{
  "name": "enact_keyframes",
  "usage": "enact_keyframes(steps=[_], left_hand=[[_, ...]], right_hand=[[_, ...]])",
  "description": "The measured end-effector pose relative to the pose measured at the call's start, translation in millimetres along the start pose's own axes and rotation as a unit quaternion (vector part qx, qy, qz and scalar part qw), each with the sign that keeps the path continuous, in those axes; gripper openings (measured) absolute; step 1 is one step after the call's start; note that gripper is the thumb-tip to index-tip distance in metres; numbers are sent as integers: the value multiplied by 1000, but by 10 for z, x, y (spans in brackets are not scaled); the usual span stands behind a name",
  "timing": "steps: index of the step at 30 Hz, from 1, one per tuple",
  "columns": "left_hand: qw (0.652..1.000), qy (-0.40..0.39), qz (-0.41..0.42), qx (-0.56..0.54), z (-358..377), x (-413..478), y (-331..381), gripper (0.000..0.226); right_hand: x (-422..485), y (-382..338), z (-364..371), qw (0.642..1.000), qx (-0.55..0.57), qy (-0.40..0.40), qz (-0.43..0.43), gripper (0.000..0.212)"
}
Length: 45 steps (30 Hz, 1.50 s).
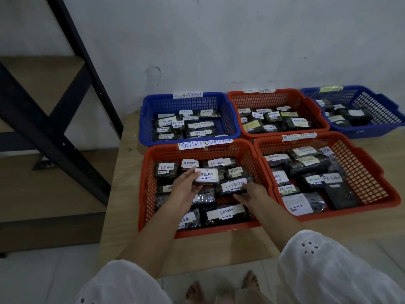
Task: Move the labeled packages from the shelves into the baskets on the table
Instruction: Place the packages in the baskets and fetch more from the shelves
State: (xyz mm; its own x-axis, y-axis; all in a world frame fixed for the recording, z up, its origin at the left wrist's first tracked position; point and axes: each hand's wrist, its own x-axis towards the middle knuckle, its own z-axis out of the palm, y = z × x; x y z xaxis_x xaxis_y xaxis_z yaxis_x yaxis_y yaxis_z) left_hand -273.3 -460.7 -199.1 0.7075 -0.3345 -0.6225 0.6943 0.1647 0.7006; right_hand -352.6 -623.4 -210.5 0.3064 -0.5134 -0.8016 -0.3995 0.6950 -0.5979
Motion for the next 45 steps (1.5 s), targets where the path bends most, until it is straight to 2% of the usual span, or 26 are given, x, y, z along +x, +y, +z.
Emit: enact_keyframes(steps=[3, 7, 11, 15, 19, 23, 24, 25, 26, 28, 29, 30, 31, 34, 45], left_hand=[[1000, 4, 3, 2, -27, 9, -19, 35], [1000, 9, 3, 6, -66, 0, -32, 37], [1000, 4, 3, 5, -53, -20, -48, 34], [1000, -4, 2, 9, -32, -27, -52, 31], [1000, -15, 4, 15, -21, -33, -77, 29], [1000, -20, 0, 16, -23, -58, -111, 29], [1000, -20, 0, 16, -25, -65, -115, 29], [1000, -21, 0, 16, -28, -72, -115, 29], [1000, -20, 0, 17, -34, -77, -115, 29], [1000, -15, -1, 18, -54, -81, -114, 29], [1000, -14, -2, 18, -63, -87, -113, 28], [1000, -13, -2, 18, -68, -93, -110, 28], [1000, -13, -2, 18, -72, -96, -110, 28], [1000, -15, -3, 19, -72, -108, -111, 28], [999, -19, -24, 19, -20, -136, -203, 23]], right_hand=[[7, 24, 19, 1000, -18, 12, -11, 8], [-6, 27, 62, 999, -9, 32, -8, 5], [-50, 7, 50, 999, 25, -9, -24, 35], [-171, -103, 25, 998, 59, -2, 29, 33], [-313, -114, 9, 1000, 9, -15, 23, 42], [-342, 6, -21, 993, -96, -6, -63, 41], [-330, 60, -31, 981, -162, 7, -105, 39], [-319, 112, -39, 952, -256, 31, -165, 37], [-309, 154, -60, 900, -359, 61, -240, 34], [-278, 208, -120, 756, -526, 99, -377, 37], [-258, 225, -145, 690, -582, 104, -418, 43], [-226, 234, -167, 644, -620, 102, -437, 49], [-194, 233, -189, 624, -643, 95, -434, 53], [-125, 218, -191, 609, -673, 87, -412, 58], [-28, 133, -130, 534, -741, 92, -396, 49]])
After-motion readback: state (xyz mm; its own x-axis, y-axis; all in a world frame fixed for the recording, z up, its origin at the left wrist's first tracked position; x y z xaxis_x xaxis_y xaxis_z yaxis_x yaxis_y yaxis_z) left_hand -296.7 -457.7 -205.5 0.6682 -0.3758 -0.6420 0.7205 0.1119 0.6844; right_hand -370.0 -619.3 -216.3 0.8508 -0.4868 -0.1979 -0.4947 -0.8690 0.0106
